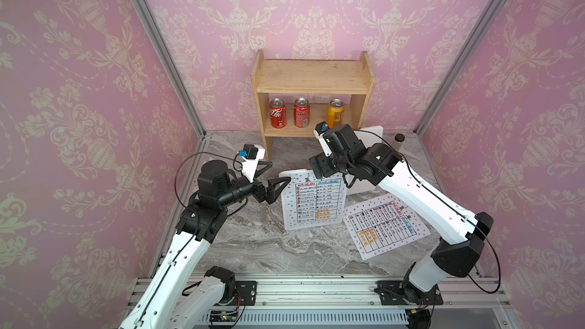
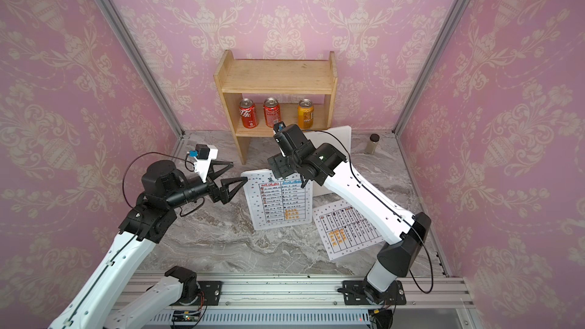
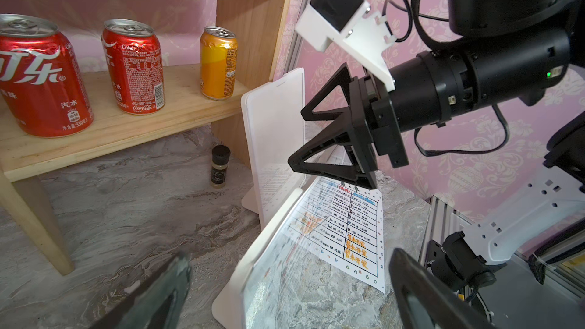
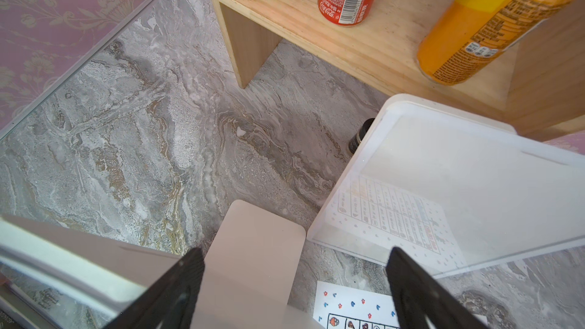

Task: Insert the menus into the narrow rack
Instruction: Insert the menu into the narrow rack.

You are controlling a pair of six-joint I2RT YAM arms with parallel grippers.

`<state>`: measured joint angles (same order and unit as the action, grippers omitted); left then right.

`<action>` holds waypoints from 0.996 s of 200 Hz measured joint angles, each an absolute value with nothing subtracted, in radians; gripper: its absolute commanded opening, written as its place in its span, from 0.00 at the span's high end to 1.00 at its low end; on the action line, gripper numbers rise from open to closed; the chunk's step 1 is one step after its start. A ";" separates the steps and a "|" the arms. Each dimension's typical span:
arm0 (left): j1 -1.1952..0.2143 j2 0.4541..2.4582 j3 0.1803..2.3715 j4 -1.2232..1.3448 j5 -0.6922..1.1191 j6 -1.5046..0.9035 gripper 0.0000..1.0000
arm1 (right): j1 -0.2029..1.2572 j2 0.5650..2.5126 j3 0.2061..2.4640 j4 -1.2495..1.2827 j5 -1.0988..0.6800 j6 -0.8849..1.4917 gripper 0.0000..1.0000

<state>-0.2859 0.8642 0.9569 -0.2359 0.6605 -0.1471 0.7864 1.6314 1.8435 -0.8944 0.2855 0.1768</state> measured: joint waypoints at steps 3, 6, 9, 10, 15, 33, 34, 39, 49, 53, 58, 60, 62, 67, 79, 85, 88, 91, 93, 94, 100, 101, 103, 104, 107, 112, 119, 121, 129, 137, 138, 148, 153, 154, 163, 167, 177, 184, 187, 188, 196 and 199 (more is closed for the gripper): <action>-0.286 0.863 0.957 -0.237 0.659 -0.147 0.01 | 0.786 1.631 1.843 -0.894 0.286 0.177 0.07; -0.286 0.863 0.956 -0.239 0.656 -0.147 0.01 | 0.786 1.631 1.843 -0.894 0.286 0.178 0.07; -0.286 0.863 0.956 -0.241 0.655 -0.147 0.01 | 0.786 1.631 1.843 -0.894 0.286 0.178 0.07; -0.286 0.862 0.956 -0.241 0.654 -0.147 0.01 | 0.786 1.631 1.843 -0.894 0.286 0.178 0.07; -0.286 0.860 0.955 -0.244 0.650 -0.147 0.01 | 0.786 1.631 1.843 -0.894 0.286 0.178 0.07; -0.286 0.847 0.947 -0.255 0.636 -0.147 0.01 | 0.786 1.629 1.844 -0.895 0.285 0.178 0.07; -0.286 0.846 0.947 -0.256 0.635 -0.147 0.01 | 0.786 1.629 1.844 -0.895 0.285 0.178 0.07; -0.286 0.842 0.945 -0.258 0.627 -0.147 0.01 | 0.786 1.628 1.845 -0.895 0.285 0.178 0.07; -0.286 0.835 0.943 -0.265 0.613 -0.150 0.01 | 0.786 1.626 1.845 -0.895 0.285 0.178 0.07; -0.286 0.832 0.941 -0.264 0.606 -0.152 0.01 | 0.786 1.625 1.845 -0.895 0.285 0.178 0.07; -0.286 0.828 0.938 -0.265 0.597 -0.155 0.01 | 0.786 1.624 1.845 -0.895 0.285 0.178 0.07; -0.286 0.826 0.937 -0.265 0.594 -0.156 0.01 | 0.786 1.624 1.845 -0.895 0.285 0.178 0.07; -0.286 0.825 0.935 -0.265 0.591 -0.158 0.01 | 0.786 1.624 1.845 -0.895 0.285 0.178 0.07; -0.286 0.821 0.931 -0.265 0.585 -0.162 0.01 | 0.788 1.624 1.845 -0.895 0.285 0.180 0.07; -0.286 0.809 0.916 -0.273 0.562 -0.175 0.01 | 0.791 1.624 1.845 -0.895 0.284 0.181 0.07; -0.286 0.801 0.908 -0.277 0.550 -0.179 0.01 | 0.794 1.625 1.845 -0.895 0.285 0.181 0.07; -0.286 0.797 0.904 -0.280 0.544 -0.182 0.01 | 0.795 1.625 1.845 -0.895 0.284 0.181 0.07; -0.286 0.791 0.897 -0.282 0.537 -0.184 0.01 | 0.797 1.625 1.845 -0.895 0.284 0.182 0.07; -0.286 0.788 0.894 -0.283 0.533 -0.186 0.01 | 0.799 1.625 1.845 -0.895 0.285 0.182 0.07; -0.286 0.786 0.891 -0.285 0.530 -0.186 0.01 | 0.800 1.625 1.845 -0.895 0.285 0.182 0.07; -0.286 0.774 0.879 -0.289 0.516 -0.194 0.01 | 0.804 1.625 1.845 -0.895 0.285 0.182 0.07; -0.286 0.770 0.877 -0.291 0.514 -0.195 0.01 | 0.804 1.625 1.845 -0.895 0.285 0.182 0.07; -0.286 0.765 0.872 -0.294 0.510 -0.198 0.01 | 0.806 1.625 1.845 -0.895 0.284 0.183 0.07; -0.286 0.763 0.871 -0.294 0.508 -0.199 0.01 | 0.807 1.625 1.845 -0.895 0.284 0.183 0.07; -0.286 0.759 0.866 -0.297 0.503 -0.201 0.01 | 0.808 1.625 1.845 -0.895 0.284 0.184 0.06; -0.286 0.742 0.853 -0.302 0.490 -0.207 0.01 | 0.810 1.624 1.845 -0.895 0.285 0.184 0.06; -0.286 0.724 0.839 -0.311 0.478 -0.218 0.01 | 0.813 1.625 1.845 -0.895 0.285 0.184 0.06; -0.286 0.719 0.835 -0.314 0.474 -0.221 0.01 | 0.813 1.625 1.845 -0.895 0.285 0.184 0.06; -0.286 0.700 0.823 -0.324 0.460 -0.233 0.01 | 0.815 1.624 1.847 -0.896 0.286 0.184 0.04; -0.286 0.683 0.813 -0.332 0.445 -0.250 0.01 | 0.815 1.624 1.855 -0.903 0.287 0.184 0.03; -0.286 0.682 0.812 -0.333 0.444 -0.252 0.01 | 0.814 1.624 1.856 -0.905 0.288 0.183 0.03; -0.286 0.665 0.803 -0.344 0.425 -0.270 0.01 | 0.814 1.624 1.873 -0.917 0.298 0.179 0.00; -0.286 0.657 0.799 -0.351 0.411 -0.280 0.01 | 0.814 1.620 1.883 -0.922 0.305 0.177 0.00; -0.286 0.655 0.798 -0.352 0.409 -0.282 0.01 | 0.814 1.620 1.885 -0.922 0.307 0.175 0.00; -0.286 0.639 0.790 -0.365 0.387 -0.301 0.01 | 0.811 1.606 1.897 -0.929 0.317 0.173 0.00; -0.286 0.632 0.785 -0.367 0.378 -0.308 0.01 | 0.808 1.596 1.898 -0.929 0.322 0.173 0.00; -0.286 0.612 0.774 -0.380 0.355 -0.333 0.01 | 0.797 1.562 1.895 -0.937 0.330 0.174 0.00; -0.286 0.595 0.762 -0.385 0.342 -0.355 0.01 | 0.780 1.525 1.877 -0.936 0.333 0.180 0.00; -0.286 0.587 0.756 -0.384 0.337 -0.363 0.01 | 0.772 1.508 1.863 -0.933 0.334 0.183 0.00; -0.286 0.586 0.754 -0.384 0.336 -0.364 0.01 | 0.770 1.503 1.860 -0.933 0.335 0.184 0.00; -0.286 0.563 0.732 -0.384 0.330 -0.393 0.01 | 0.736 1.441 1.805 -0.931 0.342 0.204 0.00; -0.286 0.555 0.723 -0.384 0.328 -0.405 0.01 | 0.723 1.420 1.783 -0.928 0.342 0.212 0.00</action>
<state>-0.2859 0.5552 0.7235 -0.3836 0.3279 -0.4046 0.7227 1.4197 1.7832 -0.9279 0.3424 0.2123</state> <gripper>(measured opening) 0.991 0.998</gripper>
